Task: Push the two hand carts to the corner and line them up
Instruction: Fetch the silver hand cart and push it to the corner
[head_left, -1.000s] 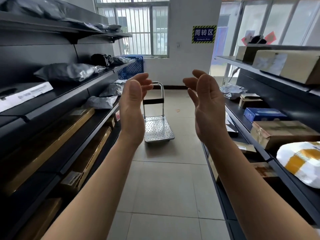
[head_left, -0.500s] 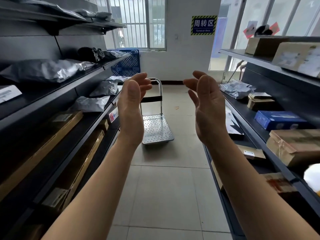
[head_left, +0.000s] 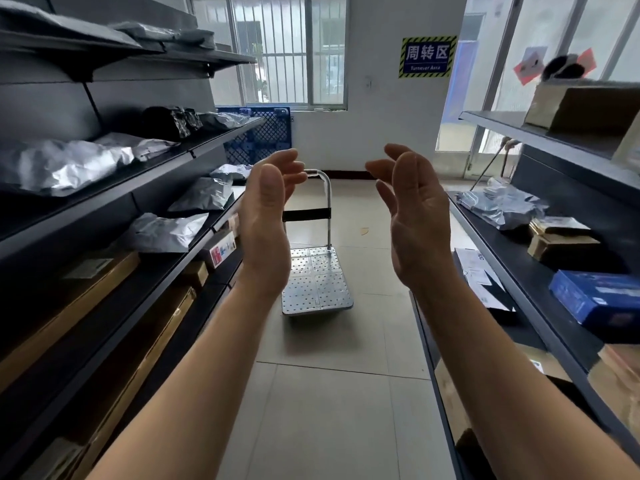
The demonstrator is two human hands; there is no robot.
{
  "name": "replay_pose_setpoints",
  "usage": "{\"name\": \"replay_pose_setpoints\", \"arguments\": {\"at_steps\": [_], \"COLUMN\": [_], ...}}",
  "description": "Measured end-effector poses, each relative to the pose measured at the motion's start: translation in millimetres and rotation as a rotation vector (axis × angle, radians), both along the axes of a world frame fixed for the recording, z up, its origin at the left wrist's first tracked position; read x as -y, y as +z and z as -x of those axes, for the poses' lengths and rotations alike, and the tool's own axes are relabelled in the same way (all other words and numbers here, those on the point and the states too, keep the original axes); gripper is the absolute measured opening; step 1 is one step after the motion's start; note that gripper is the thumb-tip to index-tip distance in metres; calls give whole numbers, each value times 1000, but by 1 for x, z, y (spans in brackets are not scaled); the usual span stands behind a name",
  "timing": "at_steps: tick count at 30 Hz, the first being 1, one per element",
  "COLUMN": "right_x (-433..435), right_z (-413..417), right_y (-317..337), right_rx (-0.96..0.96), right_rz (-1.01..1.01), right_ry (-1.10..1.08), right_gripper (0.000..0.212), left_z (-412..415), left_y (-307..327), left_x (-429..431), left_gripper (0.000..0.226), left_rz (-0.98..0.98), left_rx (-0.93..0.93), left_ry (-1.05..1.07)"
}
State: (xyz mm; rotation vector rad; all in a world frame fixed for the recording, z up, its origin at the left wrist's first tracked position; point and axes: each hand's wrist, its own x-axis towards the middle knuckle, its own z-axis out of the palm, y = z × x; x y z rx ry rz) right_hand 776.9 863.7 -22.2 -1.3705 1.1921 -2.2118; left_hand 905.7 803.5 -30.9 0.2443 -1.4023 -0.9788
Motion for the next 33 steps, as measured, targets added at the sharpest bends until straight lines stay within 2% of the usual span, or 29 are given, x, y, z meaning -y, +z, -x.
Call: {"name": "replay_pose_setpoints", "arguments": {"at_steps": [10,18,33], "right_x": [90,185,326], "right_z": [53,94,161], "right_y": [-9,-4,-7], "right_rx": [9,-12,24], "right_rz": [-29,-25,-36], "right_ry": [3,-58,-101], "right_gripper": [70,71,59], "left_z": [54,100,174], "left_y": [-6,-7,-7], "left_x": [92,197,351], "left_gripper": [66,66,70], "left_rz": [-29,-19,-27], "left_rx": [3,-14,-2], "left_ry": [3,-73,-139]}}
